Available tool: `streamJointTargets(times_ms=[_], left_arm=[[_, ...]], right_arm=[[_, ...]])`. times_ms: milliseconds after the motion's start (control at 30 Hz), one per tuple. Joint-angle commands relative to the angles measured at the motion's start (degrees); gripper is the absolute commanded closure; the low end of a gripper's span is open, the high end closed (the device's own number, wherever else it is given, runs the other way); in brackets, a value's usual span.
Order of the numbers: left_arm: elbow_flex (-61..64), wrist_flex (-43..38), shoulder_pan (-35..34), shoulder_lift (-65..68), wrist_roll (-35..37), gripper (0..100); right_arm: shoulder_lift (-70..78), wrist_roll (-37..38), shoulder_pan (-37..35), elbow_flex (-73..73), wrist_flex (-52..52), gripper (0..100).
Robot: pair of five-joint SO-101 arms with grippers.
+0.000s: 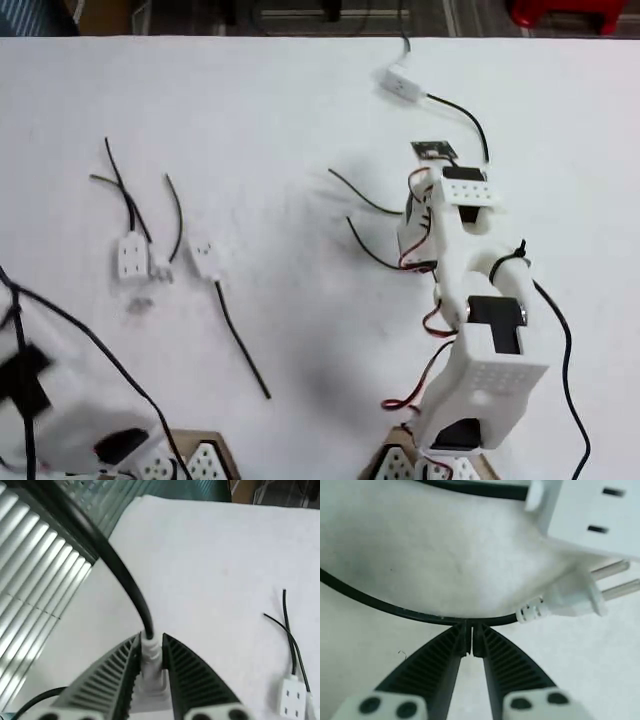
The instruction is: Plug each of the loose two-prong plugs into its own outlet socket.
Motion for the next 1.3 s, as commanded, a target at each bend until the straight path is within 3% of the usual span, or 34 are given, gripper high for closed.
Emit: streamJointTargets(times_ms=[0,133,300,433,700,900,1000,1067,1267], left_arm=[[20.2,-7.1,3.1,-15.9,-1.0,98],[47.5,-25.1,4.1,-28.6,-1.2,98],[85.4,-56.2,4.1,-42.2,-1.4,98],[103.3,-71.9,4.1,-46.9,-1.3,98],[122.8,-86.0,6.5,-46.9,1.4,98],[141.8,-110.7,7.6,-46.9,5.0,98],[149.1,-119.0,7.6,-47.0,5.0,98],[151.2,-120.5,7.6,-46.9,5.1,98],[151.0,-114.7,7.5,-47.0,4.7,97]], right_arm=[[-0.2,-0.2,0.4,-0.5,-0.5,98.0],[-0.2,-0.2,0.4,-0.4,-0.5,98.0],[-0.1,-0.2,0.4,-0.4,-0.5,98.0],[-0.1,-0.2,0.3,-0.4,-0.5,98.0],[-0.1,-0.2,0.3,-0.3,-0.5,98.0],[0.0,-0.2,0.3,-0.2,-0.5,98.0],[0.0,-0.2,0.3,0.4,-0.5,98.0],[0.0,-0.2,0.3,0.5,-0.5,97.9],[0.0,-0.2,-0.5,0.7,-0.5,97.9]])
